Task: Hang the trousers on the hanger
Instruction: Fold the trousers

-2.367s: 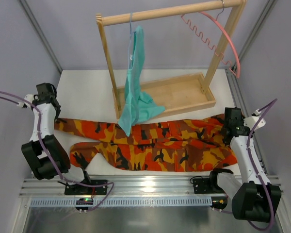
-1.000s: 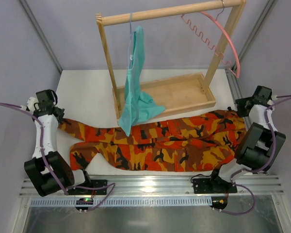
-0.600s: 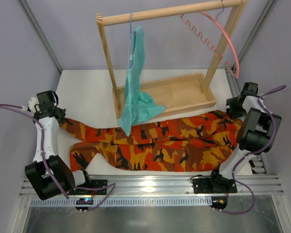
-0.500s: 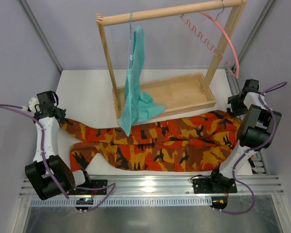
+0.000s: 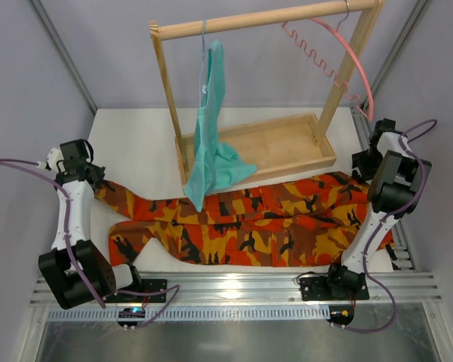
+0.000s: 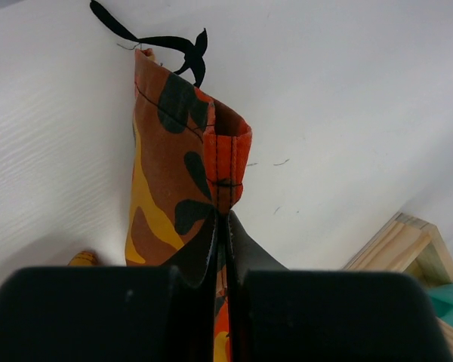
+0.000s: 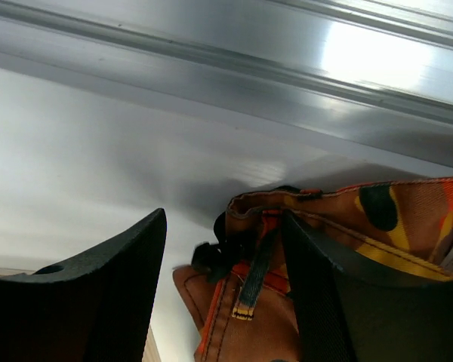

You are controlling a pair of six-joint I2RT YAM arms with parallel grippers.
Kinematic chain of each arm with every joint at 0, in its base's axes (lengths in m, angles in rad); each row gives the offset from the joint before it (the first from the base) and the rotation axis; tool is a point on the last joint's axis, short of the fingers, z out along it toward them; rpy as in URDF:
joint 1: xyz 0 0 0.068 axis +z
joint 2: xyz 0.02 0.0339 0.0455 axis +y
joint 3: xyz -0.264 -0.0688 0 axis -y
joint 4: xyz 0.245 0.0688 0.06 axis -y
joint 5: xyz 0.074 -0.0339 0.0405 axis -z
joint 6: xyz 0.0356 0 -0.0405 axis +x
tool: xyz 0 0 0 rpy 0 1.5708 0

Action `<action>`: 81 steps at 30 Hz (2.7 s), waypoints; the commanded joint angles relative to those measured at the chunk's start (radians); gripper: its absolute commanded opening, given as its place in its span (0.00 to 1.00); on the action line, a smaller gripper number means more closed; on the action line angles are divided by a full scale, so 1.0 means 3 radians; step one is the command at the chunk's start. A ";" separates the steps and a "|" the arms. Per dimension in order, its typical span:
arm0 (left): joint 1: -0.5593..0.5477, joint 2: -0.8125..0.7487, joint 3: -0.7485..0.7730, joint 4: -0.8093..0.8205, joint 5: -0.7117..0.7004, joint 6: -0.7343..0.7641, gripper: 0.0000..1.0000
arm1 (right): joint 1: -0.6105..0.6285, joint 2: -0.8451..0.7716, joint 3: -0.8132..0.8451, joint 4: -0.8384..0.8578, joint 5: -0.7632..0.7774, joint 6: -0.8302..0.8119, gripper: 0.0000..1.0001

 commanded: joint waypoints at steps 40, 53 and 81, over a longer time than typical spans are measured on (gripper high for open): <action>0.0007 -0.0792 0.0455 -0.0538 -0.0805 0.0043 0.00 | 0.0005 -0.2445 -0.0513 -0.0016 0.0705 -0.0882 0.04; 0.0053 -0.1298 0.0204 -0.0727 -0.0729 0.0038 0.01 | -0.0107 -0.2966 -0.0906 -0.0118 0.0506 -0.0995 0.04; 0.0053 -0.2025 0.0219 -0.1069 -0.0810 0.0176 0.01 | -0.0424 -0.3698 -0.1024 -0.0491 0.0312 -0.1230 0.04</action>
